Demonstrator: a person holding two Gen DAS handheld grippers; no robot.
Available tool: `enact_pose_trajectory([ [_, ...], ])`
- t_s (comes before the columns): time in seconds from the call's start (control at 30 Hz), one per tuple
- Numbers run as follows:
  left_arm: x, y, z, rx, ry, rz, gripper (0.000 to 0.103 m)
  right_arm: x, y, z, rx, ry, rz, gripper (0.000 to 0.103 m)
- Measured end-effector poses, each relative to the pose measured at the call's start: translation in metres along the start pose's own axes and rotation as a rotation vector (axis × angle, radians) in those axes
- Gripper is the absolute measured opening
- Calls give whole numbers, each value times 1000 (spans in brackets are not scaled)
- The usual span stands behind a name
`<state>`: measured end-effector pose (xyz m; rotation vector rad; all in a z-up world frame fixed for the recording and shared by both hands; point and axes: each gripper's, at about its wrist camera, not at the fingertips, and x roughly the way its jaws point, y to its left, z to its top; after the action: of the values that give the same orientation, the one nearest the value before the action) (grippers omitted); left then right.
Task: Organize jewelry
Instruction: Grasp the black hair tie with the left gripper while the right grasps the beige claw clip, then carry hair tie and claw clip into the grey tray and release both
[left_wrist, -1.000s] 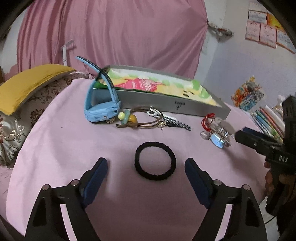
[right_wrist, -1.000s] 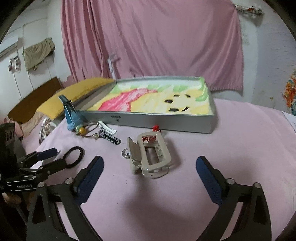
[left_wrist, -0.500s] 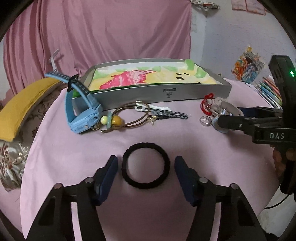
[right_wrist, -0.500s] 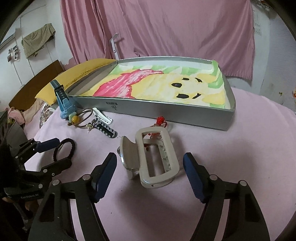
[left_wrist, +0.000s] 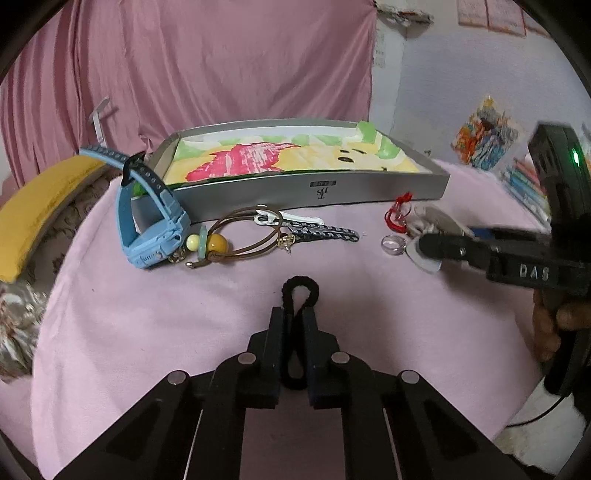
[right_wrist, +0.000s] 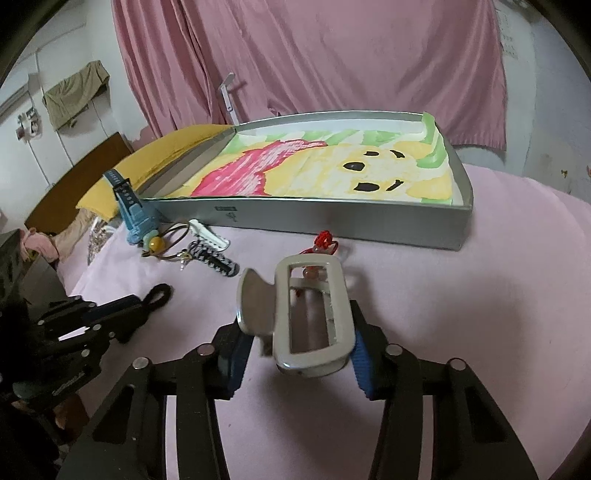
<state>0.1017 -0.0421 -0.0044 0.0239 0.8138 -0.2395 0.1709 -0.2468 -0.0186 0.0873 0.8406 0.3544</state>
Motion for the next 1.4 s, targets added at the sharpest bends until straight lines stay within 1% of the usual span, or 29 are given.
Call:
enact_pose_trajectory([
  [0.07,-3,3,-1,-22,-11,-28,5,-6,0,-6,14,-18,25,42],
  [0.2,-17,0,2,-24,-78,-54,5,-18,2,-12,25,-63,42,42],
  [0.3,-32,-3,11,-19,-164,-55,5,-32,5,-9,22,-126,55,42],
  [0.4,-44,-3,26,-19,-251,-52,5,-50,12,3,-5,-217,58,42],
  [0.5,-50,-2,46,-15,-324,-33,5,-60,15,14,-26,-268,57,42],
  [0.53,-52,-2,52,-12,-349,-28,5,-64,18,23,-42,-301,54,42],
  [0.6,-54,1,70,-11,-416,-12,5,-67,20,32,-57,-334,48,42],
  [0.7,-54,7,97,-13,-514,21,5,-69,23,60,-85,-428,25,42],
  [0.8,-51,11,125,-12,-591,53,5,-64,24,89,-95,-504,1,42],
  [0.87,-45,14,142,-9,-619,72,5,-56,23,109,-98,-542,-16,42],
  [0.93,-37,18,161,-9,-642,89,5,-45,21,127,-86,-561,-24,42],
  [1.03,-24,21,178,-16,-649,112,5,-29,20,154,-77,-571,-37,42],
  [1.17,3,31,195,-52,-601,127,5,-1,20,180,-83,-552,-64,42],
  [1.27,27,40,202,-75,-533,139,5,22,19,191,-84,-518,-74,42],
  [1.33,43,48,207,-104,-465,140,5,37,18,197,-82,-478,-80,42],
  [1.4,60,57,213,-146,-379,131,5,48,18,199,-78,-438,-87,42],
])
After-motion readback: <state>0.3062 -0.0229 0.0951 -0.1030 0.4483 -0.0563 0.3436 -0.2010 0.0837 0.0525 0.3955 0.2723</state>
